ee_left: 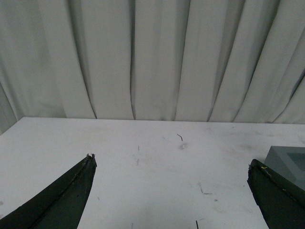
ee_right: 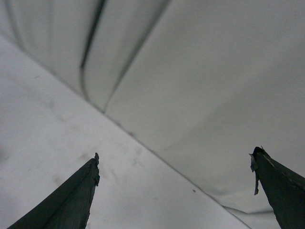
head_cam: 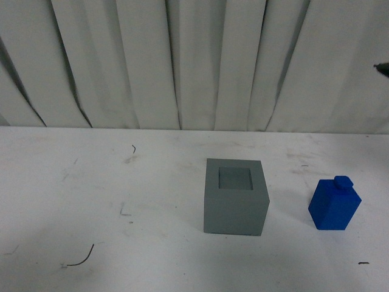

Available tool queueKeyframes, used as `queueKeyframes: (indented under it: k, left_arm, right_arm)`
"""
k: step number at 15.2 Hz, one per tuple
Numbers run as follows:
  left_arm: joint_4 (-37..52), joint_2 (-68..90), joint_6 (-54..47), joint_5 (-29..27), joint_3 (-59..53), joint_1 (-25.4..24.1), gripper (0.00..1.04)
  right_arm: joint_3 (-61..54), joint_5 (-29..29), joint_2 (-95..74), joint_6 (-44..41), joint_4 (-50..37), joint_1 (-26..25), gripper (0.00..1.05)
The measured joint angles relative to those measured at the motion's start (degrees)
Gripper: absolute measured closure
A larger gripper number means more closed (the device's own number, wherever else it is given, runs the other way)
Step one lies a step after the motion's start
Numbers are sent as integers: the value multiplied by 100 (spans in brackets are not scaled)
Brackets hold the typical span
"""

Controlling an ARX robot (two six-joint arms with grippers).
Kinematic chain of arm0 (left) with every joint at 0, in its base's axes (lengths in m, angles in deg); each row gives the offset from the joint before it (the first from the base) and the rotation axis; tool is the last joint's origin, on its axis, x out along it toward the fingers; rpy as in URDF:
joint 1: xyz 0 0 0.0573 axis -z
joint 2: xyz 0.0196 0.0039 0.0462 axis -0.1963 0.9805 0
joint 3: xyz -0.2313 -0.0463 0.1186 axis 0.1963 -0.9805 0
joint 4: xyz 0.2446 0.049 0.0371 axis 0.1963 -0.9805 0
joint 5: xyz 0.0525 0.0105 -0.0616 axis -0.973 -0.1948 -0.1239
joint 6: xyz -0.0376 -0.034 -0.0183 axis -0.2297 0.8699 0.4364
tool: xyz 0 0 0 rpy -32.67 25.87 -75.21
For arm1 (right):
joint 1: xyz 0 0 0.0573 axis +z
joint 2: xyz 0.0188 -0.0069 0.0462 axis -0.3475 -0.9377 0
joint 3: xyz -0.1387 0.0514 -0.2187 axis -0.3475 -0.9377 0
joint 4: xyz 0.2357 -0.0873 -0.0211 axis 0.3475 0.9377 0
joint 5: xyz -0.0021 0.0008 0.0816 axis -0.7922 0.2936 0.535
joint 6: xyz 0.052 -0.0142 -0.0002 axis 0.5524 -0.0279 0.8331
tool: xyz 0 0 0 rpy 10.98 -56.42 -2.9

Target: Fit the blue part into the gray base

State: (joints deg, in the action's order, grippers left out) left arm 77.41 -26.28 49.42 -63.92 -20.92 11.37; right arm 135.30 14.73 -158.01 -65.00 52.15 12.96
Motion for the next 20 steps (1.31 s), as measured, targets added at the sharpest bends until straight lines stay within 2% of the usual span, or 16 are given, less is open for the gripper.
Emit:
queueKeyframes:
  k: [2, 3, 5, 8, 10, 14, 20]
  left_arm:
    - [0, 0, 0, 2, 0, 0, 7]
    - [0, 0, 0, 0, 0, 0, 7]
    - [0, 0, 0, 0, 0, 0, 7]
    - [-2, 0, -2, 0, 0, 0, 7]
    - [0, 0, 0, 0, 0, 0, 7]
    - [0, 0, -2, 2, 0, 0, 7]
    - [0, 0, 0, 0, 0, 0, 7]
  right_arm:
    - [350, 431, -2, -1226, 1482, 98, 6]
    - [643, 448, -61, -2184, 2529, 146, 6]
    - [1086, 319, -264, -3418, 3886, 203, 6]
    - [1696, 2, -686, -4669, 5484, 289, 6]
    - [2138, -107, -968, -5056, 6083, 334, 6]
    - [2520, -293, -1375, -5270, 6575, 442, 6]
    - [2868, -520, -2039, -5294, 6787, 514, 6]
